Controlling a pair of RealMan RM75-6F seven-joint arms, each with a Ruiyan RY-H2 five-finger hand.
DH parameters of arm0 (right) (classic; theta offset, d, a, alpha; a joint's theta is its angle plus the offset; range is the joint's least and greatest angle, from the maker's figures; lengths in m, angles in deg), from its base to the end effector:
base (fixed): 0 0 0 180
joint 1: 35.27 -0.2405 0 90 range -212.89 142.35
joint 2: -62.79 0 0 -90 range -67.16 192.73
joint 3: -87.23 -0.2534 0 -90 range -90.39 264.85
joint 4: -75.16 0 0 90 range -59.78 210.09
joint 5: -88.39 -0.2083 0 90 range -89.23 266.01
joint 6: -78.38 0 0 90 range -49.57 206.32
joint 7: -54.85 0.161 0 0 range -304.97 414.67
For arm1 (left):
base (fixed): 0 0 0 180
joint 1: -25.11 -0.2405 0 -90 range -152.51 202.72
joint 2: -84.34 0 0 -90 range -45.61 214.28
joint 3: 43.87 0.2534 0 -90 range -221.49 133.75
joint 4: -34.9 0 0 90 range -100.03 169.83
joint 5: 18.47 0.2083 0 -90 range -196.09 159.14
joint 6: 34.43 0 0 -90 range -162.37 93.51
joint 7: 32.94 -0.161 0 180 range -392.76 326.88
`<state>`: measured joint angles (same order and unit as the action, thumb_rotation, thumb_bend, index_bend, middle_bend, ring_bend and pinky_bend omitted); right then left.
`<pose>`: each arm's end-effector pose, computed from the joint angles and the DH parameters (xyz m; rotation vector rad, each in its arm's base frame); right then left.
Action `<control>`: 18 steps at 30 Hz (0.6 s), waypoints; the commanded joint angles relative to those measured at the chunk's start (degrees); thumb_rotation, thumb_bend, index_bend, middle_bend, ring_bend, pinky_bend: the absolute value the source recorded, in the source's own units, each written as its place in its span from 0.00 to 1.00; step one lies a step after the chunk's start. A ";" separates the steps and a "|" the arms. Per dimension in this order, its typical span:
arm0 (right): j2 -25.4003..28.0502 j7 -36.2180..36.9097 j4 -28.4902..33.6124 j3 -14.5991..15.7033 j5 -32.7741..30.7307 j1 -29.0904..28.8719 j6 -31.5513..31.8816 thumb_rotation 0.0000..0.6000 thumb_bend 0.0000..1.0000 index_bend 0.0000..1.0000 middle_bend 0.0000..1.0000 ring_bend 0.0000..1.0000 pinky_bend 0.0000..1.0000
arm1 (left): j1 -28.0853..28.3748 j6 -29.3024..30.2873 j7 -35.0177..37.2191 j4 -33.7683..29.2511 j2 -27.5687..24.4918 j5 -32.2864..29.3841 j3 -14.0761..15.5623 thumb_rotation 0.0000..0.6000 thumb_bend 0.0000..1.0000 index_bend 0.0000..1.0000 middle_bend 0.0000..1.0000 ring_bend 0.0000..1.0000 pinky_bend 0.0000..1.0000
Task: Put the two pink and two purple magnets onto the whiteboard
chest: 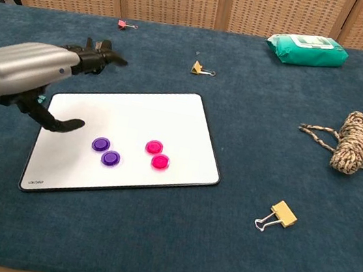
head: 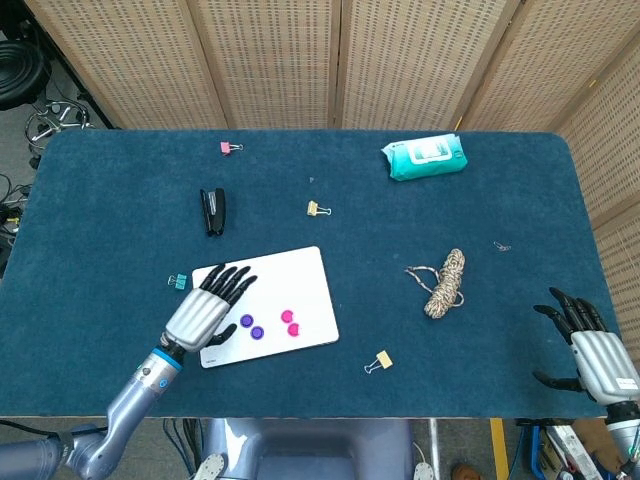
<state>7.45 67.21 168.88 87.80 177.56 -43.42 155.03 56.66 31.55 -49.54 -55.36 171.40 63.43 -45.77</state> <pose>-0.3122 -0.2005 0.1740 1.5181 -1.0740 0.8814 -0.1631 0.2816 -0.0141 -1.9240 -0.8632 -1.0397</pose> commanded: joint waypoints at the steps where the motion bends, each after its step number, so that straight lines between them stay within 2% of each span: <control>1: 0.05 -0.02 0.13 0.05 0.17 0.03 0.12 1.00 0.00 0.17 0.00 0.00 0.00 | -4.18 7.09 4.94 -0.48 -3.52 3.50 0.74 1.00 0.31 0.00 0.00 0.00 0.00; 5: 0.19 0.15 0.34 0.09 0.60 0.13 0.59 1.00 0.00 0.17 0.00 0.00 0.00 | -7.87 13.07 6.55 0.02 -6.27 5.33 1.56 1.00 0.30 0.00 0.00 0.00 0.00; 9: 0.36 0.47 0.46 0.02 0.96 0.35 1.38 1.00 0.00 0.17 0.00 0.00 0.00 | -12.91 19.47 7.89 0.92 -9.01 4.58 1.95 1.00 0.30 0.00 0.00 0.00 0.00; 18: 0.60 0.61 0.50 -0.21 0.97 0.51 2.04 1.00 0.00 0.18 0.00 0.00 0.00 | -19.86 24.07 13.19 4.42 -11.15 0.46 1.87 1.00 0.30 0.00 0.00 0.00 0.00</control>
<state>8.02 67.84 169.37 87.61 178.54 -42.92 157.03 37.60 55.05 -37.31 -51.35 160.66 64.59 -43.82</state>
